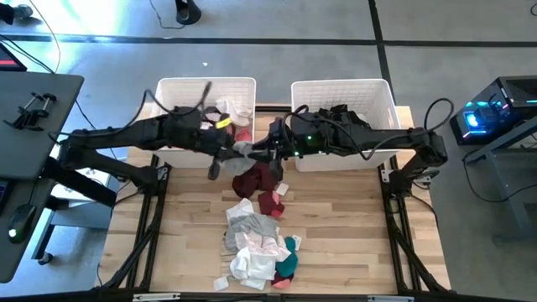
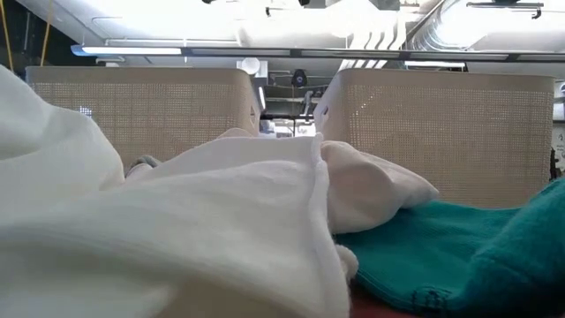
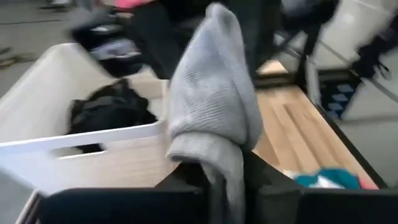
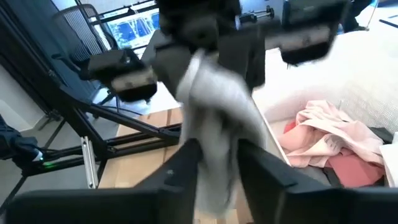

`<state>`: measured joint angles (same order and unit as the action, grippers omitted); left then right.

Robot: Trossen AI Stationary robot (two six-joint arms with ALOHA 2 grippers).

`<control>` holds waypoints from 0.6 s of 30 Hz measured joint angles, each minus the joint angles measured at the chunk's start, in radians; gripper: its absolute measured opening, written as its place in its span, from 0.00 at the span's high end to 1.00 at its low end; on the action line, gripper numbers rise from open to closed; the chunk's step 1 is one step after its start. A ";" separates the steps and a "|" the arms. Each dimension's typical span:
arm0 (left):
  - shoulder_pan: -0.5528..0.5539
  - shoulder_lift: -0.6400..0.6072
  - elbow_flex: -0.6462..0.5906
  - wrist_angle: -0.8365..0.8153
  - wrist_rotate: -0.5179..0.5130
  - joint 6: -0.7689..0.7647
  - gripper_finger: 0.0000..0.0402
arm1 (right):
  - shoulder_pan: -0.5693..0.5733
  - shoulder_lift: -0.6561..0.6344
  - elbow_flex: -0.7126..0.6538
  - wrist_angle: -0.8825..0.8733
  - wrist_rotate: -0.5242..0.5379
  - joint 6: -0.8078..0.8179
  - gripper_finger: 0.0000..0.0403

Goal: Sort clothes
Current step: Put the gray sock into the left white laundry bin

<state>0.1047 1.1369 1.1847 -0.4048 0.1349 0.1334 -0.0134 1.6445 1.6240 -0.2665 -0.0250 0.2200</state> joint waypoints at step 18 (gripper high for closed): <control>0.382 -0.128 0.001 -0.536 -0.517 -0.289 0.96 | -0.033 -0.216 0.000 -0.161 0.197 -0.004 0.62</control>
<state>0.4870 1.0094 1.1854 -0.9411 -0.3817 -0.1553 -0.0466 1.4287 1.6241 -0.4270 0.1719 0.2159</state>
